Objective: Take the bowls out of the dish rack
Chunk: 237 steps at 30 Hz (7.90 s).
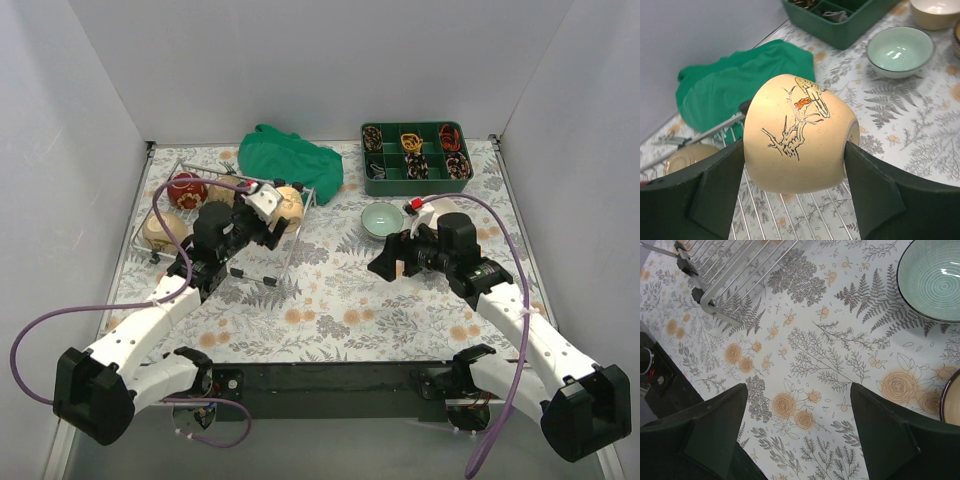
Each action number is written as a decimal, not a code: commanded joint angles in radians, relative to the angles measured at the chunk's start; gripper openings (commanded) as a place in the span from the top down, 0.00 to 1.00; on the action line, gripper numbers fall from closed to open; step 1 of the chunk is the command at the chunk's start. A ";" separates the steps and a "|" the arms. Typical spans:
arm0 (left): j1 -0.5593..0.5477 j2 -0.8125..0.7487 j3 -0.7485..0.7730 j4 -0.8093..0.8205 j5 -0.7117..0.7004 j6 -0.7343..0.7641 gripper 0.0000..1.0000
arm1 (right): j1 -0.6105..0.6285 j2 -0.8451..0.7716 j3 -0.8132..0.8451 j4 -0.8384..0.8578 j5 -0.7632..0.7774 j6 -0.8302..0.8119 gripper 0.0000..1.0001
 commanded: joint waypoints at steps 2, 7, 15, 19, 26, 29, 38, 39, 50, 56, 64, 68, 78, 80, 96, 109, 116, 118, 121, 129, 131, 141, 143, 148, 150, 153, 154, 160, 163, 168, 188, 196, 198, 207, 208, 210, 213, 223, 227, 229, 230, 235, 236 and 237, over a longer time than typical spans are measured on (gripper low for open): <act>-0.120 -0.070 -0.013 -0.007 0.010 0.242 0.85 | 0.025 0.048 0.119 0.020 -0.043 -0.043 0.08; -0.249 -0.098 -0.030 -0.025 0.010 0.337 0.85 | 0.025 0.108 0.208 0.007 -0.061 -0.103 0.08; -0.450 -0.103 -0.069 -0.048 -0.043 0.438 0.85 | 0.027 0.238 0.393 -0.099 -0.216 -0.221 0.07; -0.525 -0.075 -0.075 -0.047 -0.097 0.475 0.85 | 0.028 0.301 0.447 -0.147 -0.338 -0.290 0.07; -0.594 -0.043 -0.089 -0.031 -0.154 0.508 0.85 | 0.077 0.390 0.449 -0.196 -0.501 -0.356 0.07; -0.611 -0.037 -0.092 -0.022 -0.152 0.508 0.84 | 0.108 0.433 0.460 -0.251 -0.538 -0.414 0.08; -0.640 -0.035 -0.109 -0.005 -0.145 0.500 0.84 | 0.181 0.555 0.483 -0.328 -0.619 -0.525 0.17; -0.642 -0.035 -0.112 -0.004 -0.142 0.500 0.84 | 0.189 0.562 0.486 -0.337 -0.627 -0.531 0.19; -0.642 -0.038 -0.144 0.021 -0.146 0.455 0.78 | 0.212 0.605 0.512 -0.380 -0.678 -0.586 0.98; -0.639 -0.072 -0.196 0.104 -0.207 0.400 0.39 | 0.212 0.543 0.510 -0.380 -0.535 -0.542 0.99; -0.542 -0.143 -0.228 0.236 -0.215 0.279 0.05 | 0.183 0.403 0.504 -0.379 0.077 -0.345 0.99; -0.441 -0.146 -0.214 0.288 -0.238 0.155 0.02 | 0.154 0.323 0.501 -0.379 0.431 -0.269 0.99; -0.303 -0.124 -0.167 0.365 -0.574 -0.029 0.02 | -0.134 0.348 0.490 -0.372 0.879 -0.100 0.99; -0.284 -0.123 -0.162 0.375 -0.614 -0.054 0.02 | -0.208 0.366 0.473 -0.342 0.882 -0.068 0.99; -0.185 -0.138 -0.159 0.395 -0.746 -0.094 0.02 | -0.380 0.614 0.363 -0.078 0.800 0.000 0.99; -0.148 -0.143 -0.161 0.391 -0.732 -0.100 0.02 | -0.380 0.687 0.329 -0.067 0.778 0.041 0.71; -0.145 -0.143 -0.159 0.385 -0.731 -0.097 0.02 | -0.369 0.569 0.299 -0.067 0.754 0.058 0.48; -0.145 -0.143 -0.159 0.383 -0.732 -0.098 0.02 | -0.368 0.510 0.289 -0.069 0.752 0.072 0.43; -0.143 -0.141 -0.161 0.383 -0.729 -0.097 0.02 | -0.366 0.429 0.280 -0.067 0.746 0.086 0.35; -0.136 -0.118 -0.159 0.380 -0.737 -0.094 0.02 | -0.313 0.227 0.260 -0.033 0.642 0.080 0.14; -0.134 -0.113 -0.159 0.381 -0.738 -0.094 0.02 | -0.271 0.200 0.254 -0.018 0.625 0.063 0.12; -0.097 -0.043 -0.156 0.388 -0.752 -0.080 0.02 | -0.021 0.108 0.202 0.078 0.565 -0.038 0.08; -0.079 -0.015 -0.155 0.385 -0.752 -0.082 0.02 | 0.005 0.104 0.176 0.095 0.539 -0.046 0.08; -0.033 0.052 -0.138 0.372 -0.764 -0.083 0.02 | 0.065 0.088 0.105 0.155 0.473 -0.068 0.07; -0.024 0.090 -0.130 0.363 -0.778 -0.092 0.02 | 0.080 0.078 0.066 0.172 0.435 -0.072 0.07; -0.005 0.139 -0.113 0.346 -0.795 -0.092 0.02 | 0.089 0.059 0.026 0.174 0.386 -0.080 0.07; 0.001 0.155 -0.106 0.343 -0.803 -0.092 0.02 | 0.089 0.053 0.018 0.172 0.378 -0.091 0.07; 0.048 0.296 -0.030 0.296 -0.876 -0.063 0.02 | 0.091 0.004 -0.022 0.204 0.352 -0.108 0.07; 0.085 0.356 0.031 0.250 -0.919 -0.043 0.02 | 0.092 -0.010 -0.034 0.215 0.318 -0.098 0.07; 0.162 0.403 0.106 0.185 -0.965 -0.025 0.02 | 0.092 -0.022 -0.037 0.214 0.303 -0.092 0.07; 0.289 0.535 0.210 -0.119 -1.105 -0.078 0.02 | 0.103 -0.033 -0.040 0.220 0.272 -0.086 0.07; 0.311 0.620 0.263 -0.132 -1.117 -0.069 0.02 | 0.115 -0.044 -0.048 0.221 0.281 -0.089 0.07; 0.314 0.643 0.275 -0.131 -1.119 -0.066 0.02 | 0.117 -0.042 -0.048 0.223 0.281 -0.091 0.07; 0.315 0.729 0.339 -0.166 -1.180 -0.046 0.02 | 0.119 -0.042 -0.051 0.224 0.287 -0.095 0.07; 0.315 0.732 0.339 -0.174 -1.186 -0.046 0.02 | 0.119 -0.039 -0.050 0.224 0.289 -0.094 0.07; 0.315 0.735 0.342 -0.191 -1.201 -0.048 0.02 | 0.119 -0.036 -0.051 0.227 0.286 -0.095 0.07; 0.315 0.747 0.344 -0.194 -1.200 -0.042 0.02 | 0.120 -0.036 -0.056 0.235 0.284 -0.094 0.07; 0.315 0.853 0.411 -0.376 -1.203 -0.140 0.02 | 0.125 -0.042 -0.057 0.235 0.284 -0.097 0.07; 0.314 0.877 0.451 -0.488 -1.174 -0.204 0.02 | 0.126 -0.044 -0.059 0.238 0.289 -0.095 0.07; 0.315 0.897 0.476 -0.533 -1.162 -0.250 0.02 | 0.126 -0.044 -0.060 0.238 0.287 -0.095 0.07; 0.315 0.904 0.477 -0.559 -1.156 -0.258 0.02 | 0.126 -0.044 -0.059 0.238 0.289 -0.097 0.07; 0.314 0.905 0.494 -0.617 -1.119 -0.316 0.05 | 0.126 -0.047 -0.060 0.238 0.292 -0.095 0.08; 0.311 0.894 0.496 -0.628 -1.114 -0.321 0.09 | 0.126 -0.047 -0.060 0.238 0.292 -0.095 0.08; 0.309 0.887 0.497 -0.631 -1.103 -0.325 0.12 | 0.126 -0.045 -0.060 0.238 0.292 -0.094 0.08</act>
